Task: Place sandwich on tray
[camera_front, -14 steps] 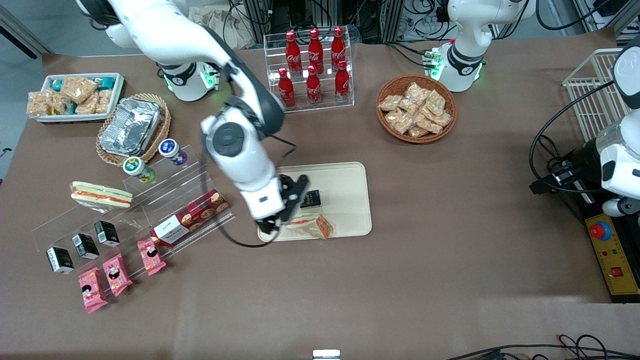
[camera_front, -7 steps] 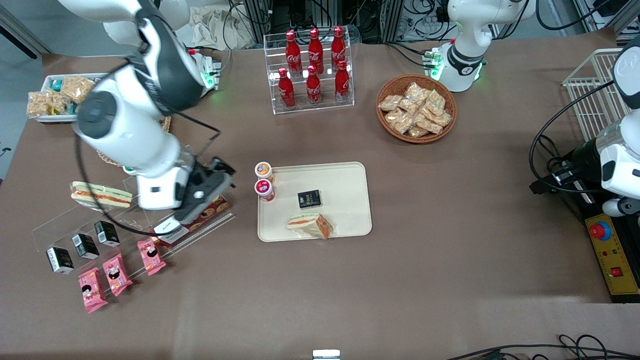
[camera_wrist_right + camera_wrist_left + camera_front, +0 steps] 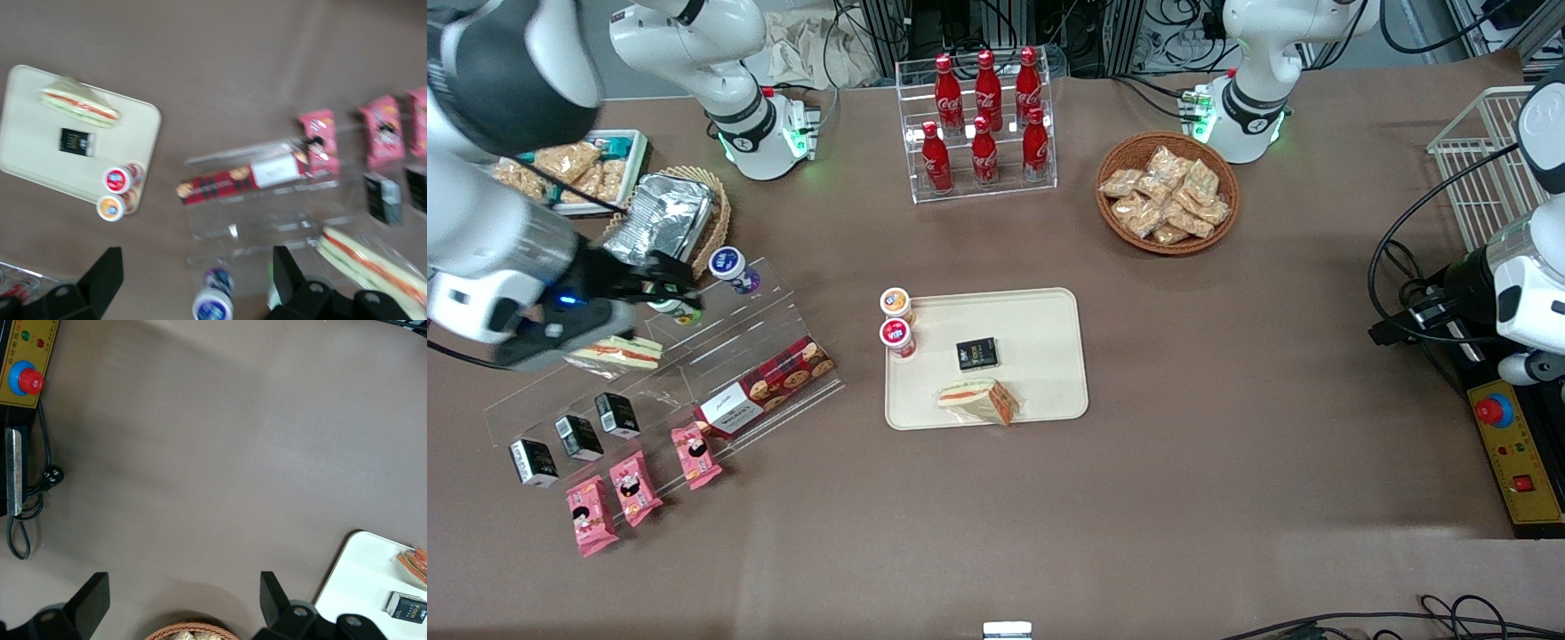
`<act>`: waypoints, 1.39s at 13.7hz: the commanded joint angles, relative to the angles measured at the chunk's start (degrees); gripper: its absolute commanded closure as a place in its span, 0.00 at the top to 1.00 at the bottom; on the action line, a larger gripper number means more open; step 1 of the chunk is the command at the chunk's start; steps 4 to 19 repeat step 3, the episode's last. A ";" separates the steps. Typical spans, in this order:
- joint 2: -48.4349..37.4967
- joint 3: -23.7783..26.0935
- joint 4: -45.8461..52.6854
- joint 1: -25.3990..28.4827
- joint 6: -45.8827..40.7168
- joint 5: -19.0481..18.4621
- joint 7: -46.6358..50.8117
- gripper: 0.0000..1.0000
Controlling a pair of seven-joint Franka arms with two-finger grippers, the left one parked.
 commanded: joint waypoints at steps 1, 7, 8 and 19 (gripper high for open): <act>-1.65 0.59 1.14 -2.61 -2.25 -3.94 1.81 1.00; -2.01 0.59 1.57 -3.14 -4.01 -6.05 1.81 1.00; -2.01 0.59 1.57 -3.14 -4.01 -6.05 1.81 1.00; -2.01 0.59 1.57 -3.14 -4.01 -6.05 1.81 1.00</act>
